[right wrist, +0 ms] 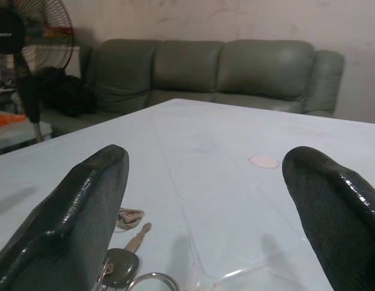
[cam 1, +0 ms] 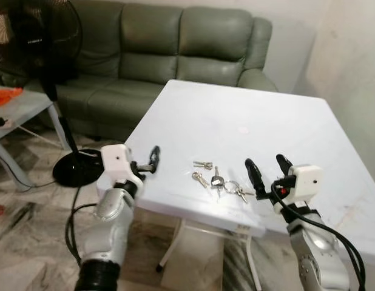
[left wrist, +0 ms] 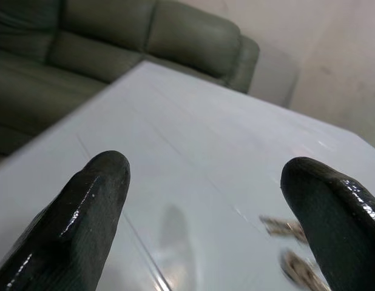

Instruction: Hang keys on a hook

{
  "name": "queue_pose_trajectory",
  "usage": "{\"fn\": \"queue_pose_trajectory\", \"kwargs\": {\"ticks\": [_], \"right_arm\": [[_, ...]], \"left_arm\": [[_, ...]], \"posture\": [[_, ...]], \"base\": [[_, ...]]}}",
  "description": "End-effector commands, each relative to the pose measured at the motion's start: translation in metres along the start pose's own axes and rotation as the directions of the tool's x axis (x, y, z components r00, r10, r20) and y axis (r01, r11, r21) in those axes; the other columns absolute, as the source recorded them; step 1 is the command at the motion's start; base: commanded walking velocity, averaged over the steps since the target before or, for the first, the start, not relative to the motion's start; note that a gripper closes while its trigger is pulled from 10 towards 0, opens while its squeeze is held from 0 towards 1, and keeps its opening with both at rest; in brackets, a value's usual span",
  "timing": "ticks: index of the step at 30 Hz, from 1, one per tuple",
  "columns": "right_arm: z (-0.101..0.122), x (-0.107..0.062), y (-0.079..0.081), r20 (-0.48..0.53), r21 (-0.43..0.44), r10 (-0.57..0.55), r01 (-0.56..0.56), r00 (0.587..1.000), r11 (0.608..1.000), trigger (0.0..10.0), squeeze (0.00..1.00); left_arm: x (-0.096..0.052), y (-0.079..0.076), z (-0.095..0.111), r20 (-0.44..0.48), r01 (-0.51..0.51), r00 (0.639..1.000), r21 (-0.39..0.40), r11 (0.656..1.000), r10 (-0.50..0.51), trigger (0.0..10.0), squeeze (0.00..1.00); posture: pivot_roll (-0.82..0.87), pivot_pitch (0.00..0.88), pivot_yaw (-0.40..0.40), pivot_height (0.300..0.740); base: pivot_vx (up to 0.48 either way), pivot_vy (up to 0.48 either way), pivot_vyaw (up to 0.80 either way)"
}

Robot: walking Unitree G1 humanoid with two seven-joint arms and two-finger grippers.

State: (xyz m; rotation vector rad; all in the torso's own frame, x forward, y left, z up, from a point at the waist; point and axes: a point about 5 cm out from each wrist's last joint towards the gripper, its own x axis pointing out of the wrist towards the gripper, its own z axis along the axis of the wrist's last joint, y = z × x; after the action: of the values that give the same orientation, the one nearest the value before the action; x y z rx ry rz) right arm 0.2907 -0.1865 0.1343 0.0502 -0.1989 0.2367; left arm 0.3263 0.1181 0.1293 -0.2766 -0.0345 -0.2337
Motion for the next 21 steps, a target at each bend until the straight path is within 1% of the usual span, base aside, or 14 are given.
{"fn": "queue_pose_trajectory", "kwargs": {"ticks": [1, 3, 4, 5, 8, 9, 11, 12, 16, 18, 21], "right_arm": [[-0.001, 0.001, -0.002, -0.019, -0.006, 0.011, -0.011, 1.0, 1.0, 10.0, 0.0], [-0.001, 0.002, -0.003, -0.031, -0.011, 0.015, -0.015, 0.999, 1.0, 10.0, 0.0], [-0.002, 0.004, -0.004, -0.043, -0.036, 0.027, -0.028, 0.999, 0.999, 10.0, 0.0], [-0.002, 0.004, -0.004, -0.049, -0.049, 0.031, -0.033, 0.998, 0.998, 10.0, 0.0], [-0.005, 0.008, -0.004, -0.081, -0.046, 0.043, -0.047, 0.996, 0.998, 10.0, 0.0], [-0.005, 0.008, -0.004, -0.081, -0.046, 0.043, -0.047, 0.996, 0.998, 10.0, 0.0], [-0.009, 0.011, -0.004, -0.121, -0.064, 0.052, -0.06, 0.991, 0.996, 10.0, 0.0], [-0.009, 0.011, -0.004, -0.121, -0.064, 0.052, -0.06, 0.991, 0.996, 10.0, 0.0], [-0.016, 0.017, 0.0, -0.165, -0.08, 0.078, -0.092, 0.983, 0.993, 10.0, 0.0], [-0.017, 0.019, 0.001, -0.175, -0.074, 0.081, -0.095, 0.981, 0.993, 10.0, 0.0], [-0.017, 0.027, 0.002, -0.185, -0.065, 0.07, -0.084, 0.98, 0.994, 10.0, 0.0]], "left_arm": [[-0.003, -0.002, 0.001, 0.003, 0.019, 1.0, 0.03, 0.999, -0.019, 10.0, 0.0], [-0.006, -0.007, -0.001, 0.004, 0.06, 0.998, 0.054, 0.997, -0.06, 10.0, 0.0], [-0.008, -0.012, -0.005, -0.011, 0.089, 0.996, 0.077, 0.993, -0.088, 10.0, 0.0], [-0.009, -0.015, -0.006, -0.015, 0.101, 0.995, 0.073, 0.992, -0.1, 10.0, 0.0], [-0.015, -0.024, -0.012, -0.039, 0.147, 0.989, 0.102, 0.984, -0.144, 10.0, 0.0], [-0.015, -0.024, -0.012, -0.039, 0.147, 0.989, 0.102, 0.984, -0.144, 10.0, 0.0], [-0.022, -0.032, -0.017, -0.051, 0.175, 0.984, 0.085, 0.981, -0.172, 10.0, 0.0], [-0.022, -0.032, -0.017, -0.051, 0.175, 0.984, 0.085, 0.981, -0.172, 10.0, 0.0], [-0.031, -0.037, -0.02, -0.063, 0.188, 0.981, 0.071, 0.98, -0.184, 10.0, 0.0], [-0.032, -0.039, -0.02, -0.068, 0.192, 0.98, 0.076, 0.978, -0.187, 10.0, 0.0], [-0.036, -0.044, -0.019, -0.069, 0.2, 0.978, 0.065, 0.978, -0.195, 10.0, 0.0]], "posture": [[0.02, 0.0, -0.054, 0.74], [0.02, 0.001, -0.056, 0.74], [0.02, 0.002, -0.058, 0.74], [0.02, 0.005, -0.06, 0.74], [0.02, 0.01, -0.064, 0.74], [0.02, 0.01, -0.064, 0.74], [0.03, 0.028, -0.071, 0.74], [0.03, 0.028, -0.071, 0.74], [0.03, 0.052, -0.076, 0.74], [0.04, 0.064, -0.078, 0.74], [0.03, 0.1, -0.081, 0.74]], "base": [[0.0, 0.0, 0.0], [0.0, 0.0, 0.0], [0.0, 0.0, 0.0], [0.0, 0.0, 0.0], [0.0, 0.0, 0.0], [0.0, 0.0, 0.0], [0.0, 0.0, 0.0], [0.0, 0.0, 0.0], [0.0, 0.0, 0.0], [0.0, 0.0, 0.0], [0.0, 0.0, 0.0]]}}
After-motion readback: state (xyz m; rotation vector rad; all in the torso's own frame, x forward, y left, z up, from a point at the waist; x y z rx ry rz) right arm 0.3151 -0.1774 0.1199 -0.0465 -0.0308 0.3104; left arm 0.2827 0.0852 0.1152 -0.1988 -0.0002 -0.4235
